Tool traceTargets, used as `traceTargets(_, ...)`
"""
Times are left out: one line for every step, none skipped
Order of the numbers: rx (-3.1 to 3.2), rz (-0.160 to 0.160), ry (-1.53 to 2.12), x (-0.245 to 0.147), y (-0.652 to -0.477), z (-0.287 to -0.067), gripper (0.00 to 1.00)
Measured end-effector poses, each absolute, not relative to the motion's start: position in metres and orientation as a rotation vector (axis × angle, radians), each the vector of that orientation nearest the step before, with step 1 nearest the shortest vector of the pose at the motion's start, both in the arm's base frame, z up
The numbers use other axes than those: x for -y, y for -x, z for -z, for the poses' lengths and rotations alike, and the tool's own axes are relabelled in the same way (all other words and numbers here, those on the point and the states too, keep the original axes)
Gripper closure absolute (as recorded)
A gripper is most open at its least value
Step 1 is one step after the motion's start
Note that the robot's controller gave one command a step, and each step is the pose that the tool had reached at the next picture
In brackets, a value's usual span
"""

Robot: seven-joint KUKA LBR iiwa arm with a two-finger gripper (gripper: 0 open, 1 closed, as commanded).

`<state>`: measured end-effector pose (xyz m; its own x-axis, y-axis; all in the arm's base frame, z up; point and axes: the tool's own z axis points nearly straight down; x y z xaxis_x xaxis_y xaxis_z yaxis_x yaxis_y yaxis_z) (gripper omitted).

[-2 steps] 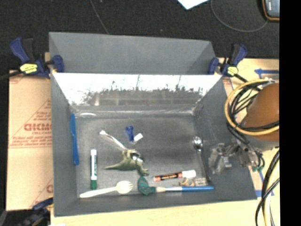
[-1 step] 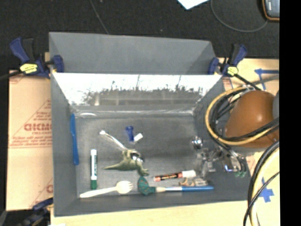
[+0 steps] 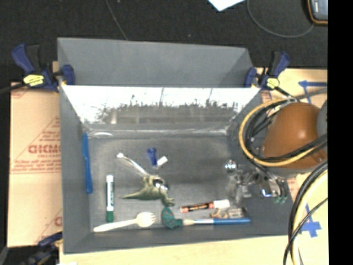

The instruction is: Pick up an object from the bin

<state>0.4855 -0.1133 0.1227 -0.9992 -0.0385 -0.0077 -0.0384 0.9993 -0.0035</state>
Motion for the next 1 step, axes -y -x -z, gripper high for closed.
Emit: traceTargets(-3.027, 0.010, 0.803, 0.1423, -0.4865, -0.1338, 1.00)
